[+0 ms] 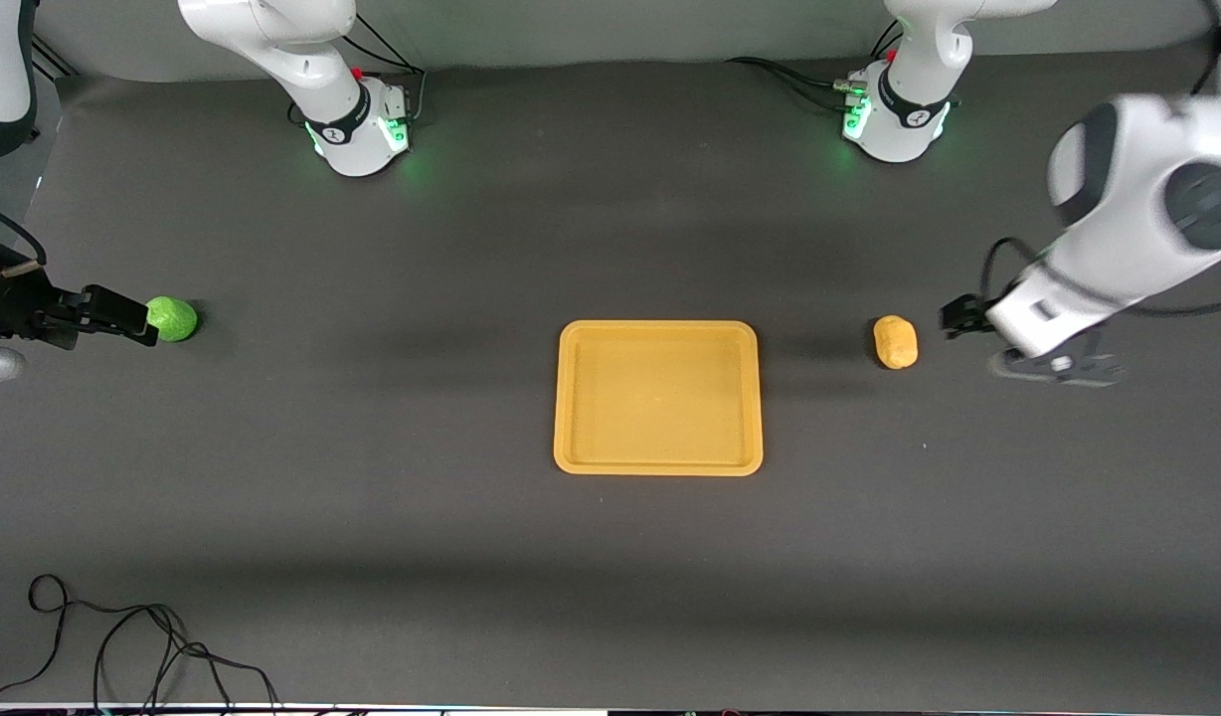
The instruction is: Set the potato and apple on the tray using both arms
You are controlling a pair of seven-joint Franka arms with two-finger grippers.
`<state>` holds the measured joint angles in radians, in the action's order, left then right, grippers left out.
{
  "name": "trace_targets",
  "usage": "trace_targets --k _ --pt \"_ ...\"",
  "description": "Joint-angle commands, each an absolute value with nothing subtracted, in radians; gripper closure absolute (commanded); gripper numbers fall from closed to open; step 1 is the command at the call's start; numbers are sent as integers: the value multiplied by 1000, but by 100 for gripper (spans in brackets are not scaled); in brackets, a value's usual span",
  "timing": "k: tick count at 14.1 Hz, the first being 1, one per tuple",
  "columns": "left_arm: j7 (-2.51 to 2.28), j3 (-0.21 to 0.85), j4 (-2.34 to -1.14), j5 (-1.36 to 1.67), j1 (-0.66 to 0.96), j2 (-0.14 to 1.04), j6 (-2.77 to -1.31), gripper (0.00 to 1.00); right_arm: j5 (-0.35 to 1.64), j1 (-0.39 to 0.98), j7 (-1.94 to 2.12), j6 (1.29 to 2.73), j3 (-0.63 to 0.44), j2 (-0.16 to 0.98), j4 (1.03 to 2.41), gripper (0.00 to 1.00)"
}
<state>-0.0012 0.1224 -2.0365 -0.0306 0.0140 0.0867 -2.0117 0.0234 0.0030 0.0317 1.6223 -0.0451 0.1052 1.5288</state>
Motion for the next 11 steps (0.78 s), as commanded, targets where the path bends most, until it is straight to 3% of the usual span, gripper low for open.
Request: trace_targets --k 1,5,8,11 --pt "-49 115 -2032 -25 48 225 -2121 3 9 11 23 1663 -48 109 1558 0" --pt "-87 114 -2104 -17 55 302 -2166 5 9 6 78 1738 -95 66 1675 0" --pt "-205 110 -2151 12 44 336 -2218 4 8 8 237 1868 -204 -20 1848 0" --pt "-206 109 -2190 6 44 373 -2247 12 3 9 418 1953 -352 -102 1986 0"
